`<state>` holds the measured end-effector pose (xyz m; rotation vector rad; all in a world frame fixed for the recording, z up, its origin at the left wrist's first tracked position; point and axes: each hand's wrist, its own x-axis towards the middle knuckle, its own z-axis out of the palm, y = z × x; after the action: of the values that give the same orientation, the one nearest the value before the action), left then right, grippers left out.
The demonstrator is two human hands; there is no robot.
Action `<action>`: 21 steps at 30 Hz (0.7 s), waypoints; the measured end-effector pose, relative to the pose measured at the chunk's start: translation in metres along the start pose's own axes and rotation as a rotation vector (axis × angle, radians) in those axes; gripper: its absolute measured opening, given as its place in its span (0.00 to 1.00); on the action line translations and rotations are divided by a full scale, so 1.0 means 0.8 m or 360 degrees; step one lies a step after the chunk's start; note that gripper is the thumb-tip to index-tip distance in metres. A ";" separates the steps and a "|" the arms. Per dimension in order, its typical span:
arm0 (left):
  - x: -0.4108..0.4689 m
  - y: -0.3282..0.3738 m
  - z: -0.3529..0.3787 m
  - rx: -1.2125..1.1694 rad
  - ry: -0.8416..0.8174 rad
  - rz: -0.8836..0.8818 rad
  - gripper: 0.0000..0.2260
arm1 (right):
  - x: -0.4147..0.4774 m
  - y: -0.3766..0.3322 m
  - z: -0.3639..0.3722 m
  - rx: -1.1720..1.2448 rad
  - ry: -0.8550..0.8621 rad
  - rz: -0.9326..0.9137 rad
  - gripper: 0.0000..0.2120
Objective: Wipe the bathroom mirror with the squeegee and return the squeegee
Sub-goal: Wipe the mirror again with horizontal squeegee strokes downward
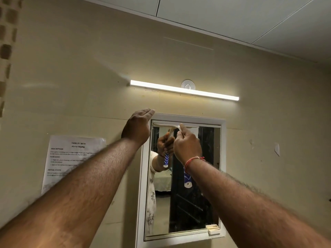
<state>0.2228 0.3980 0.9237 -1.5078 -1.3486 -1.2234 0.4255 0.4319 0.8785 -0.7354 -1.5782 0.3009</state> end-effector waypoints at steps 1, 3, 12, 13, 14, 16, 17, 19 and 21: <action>0.000 0.000 0.000 -0.0005 0.0004 -0.0001 0.29 | -0.001 -0.001 0.000 -0.0019 0.0004 0.0001 0.21; 0.000 0.000 0.001 -0.0005 0.0004 0.0000 0.29 | -0.003 -0.003 0.001 -0.0050 0.0009 0.0006 0.21; -0.008 0.005 0.005 -0.0049 0.0026 -0.0050 0.32 | -0.004 -0.012 0.002 -0.0358 0.0019 -0.0089 0.22; -0.010 0.005 0.006 -0.0050 0.0027 -0.0049 0.32 | -0.005 -0.012 0.003 -0.0398 0.0017 -0.0088 0.23; -0.012 0.006 0.007 -0.0044 0.0027 -0.0045 0.32 | -0.006 -0.012 0.004 -0.0435 0.0017 -0.0087 0.23; -0.014 0.006 0.008 -0.0025 0.0025 -0.0029 0.31 | -0.011 -0.012 0.006 -0.0500 0.0010 -0.0091 0.24; -0.014 0.006 0.007 -0.0021 0.0021 -0.0025 0.31 | -0.013 -0.012 0.006 -0.0525 0.0008 -0.0093 0.25; -0.013 0.006 0.005 -0.0015 0.0009 -0.0018 0.31 | -0.017 -0.013 0.007 -0.0549 0.0010 -0.0088 0.25; -0.013 0.008 0.003 -0.0008 0.0004 -0.0008 0.31 | -0.020 -0.014 0.008 -0.0551 0.0015 -0.0075 0.26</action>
<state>0.2296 0.3963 0.9136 -1.5066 -1.3491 -1.2320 0.4158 0.4153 0.8713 -0.9613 -1.6558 -0.0128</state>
